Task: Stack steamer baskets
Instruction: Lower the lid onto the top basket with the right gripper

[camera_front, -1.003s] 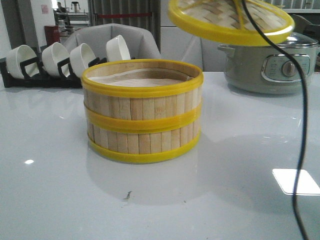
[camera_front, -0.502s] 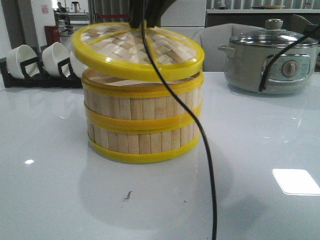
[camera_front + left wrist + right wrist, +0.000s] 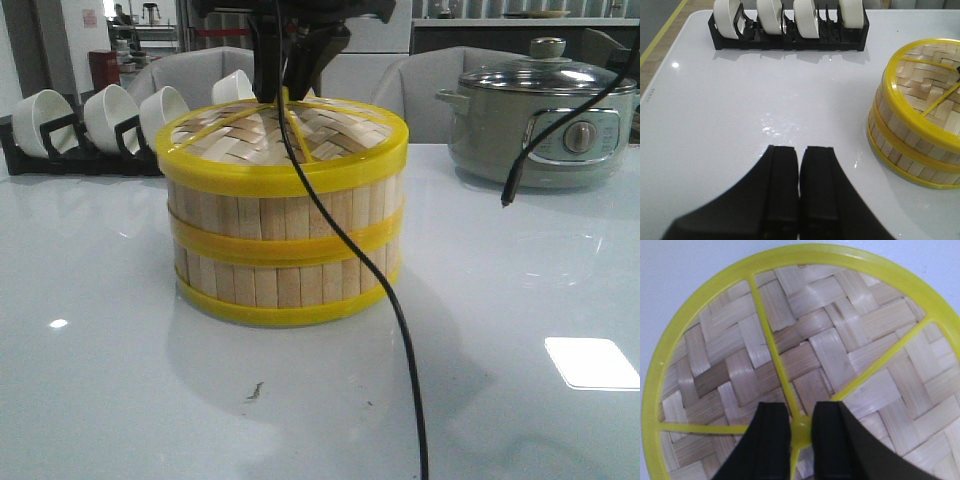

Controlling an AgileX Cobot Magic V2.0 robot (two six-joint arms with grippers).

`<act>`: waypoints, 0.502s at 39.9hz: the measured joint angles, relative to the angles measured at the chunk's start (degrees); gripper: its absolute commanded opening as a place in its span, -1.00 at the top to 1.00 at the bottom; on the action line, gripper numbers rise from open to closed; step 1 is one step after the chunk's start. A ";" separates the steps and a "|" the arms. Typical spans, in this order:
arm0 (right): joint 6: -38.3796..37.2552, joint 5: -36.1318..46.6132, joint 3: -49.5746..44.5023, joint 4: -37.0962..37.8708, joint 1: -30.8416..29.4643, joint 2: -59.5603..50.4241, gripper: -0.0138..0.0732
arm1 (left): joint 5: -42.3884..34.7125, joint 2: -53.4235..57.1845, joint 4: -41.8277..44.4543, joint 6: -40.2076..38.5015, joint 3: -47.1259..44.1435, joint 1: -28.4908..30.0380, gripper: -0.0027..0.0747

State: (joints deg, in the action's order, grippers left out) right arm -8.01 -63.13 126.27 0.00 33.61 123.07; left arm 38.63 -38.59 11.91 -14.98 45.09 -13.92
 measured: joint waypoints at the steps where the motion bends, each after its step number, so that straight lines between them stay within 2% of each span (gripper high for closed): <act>1: 0.00 0.13 0.00 0.00 0.00 0.00 0.55 | 0.00 0.00 0.00 0.00 0.00 0.00 0.70; 20: 0.11 0.82 0.00 0.00 -0.56 0.03 0.55 | 0.00 0.00 0.00 0.00 0.00 0.00 0.70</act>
State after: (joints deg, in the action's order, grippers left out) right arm -7.90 -62.31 126.27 0.00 33.05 123.11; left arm 38.63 -38.59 11.91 -14.98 45.09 -13.92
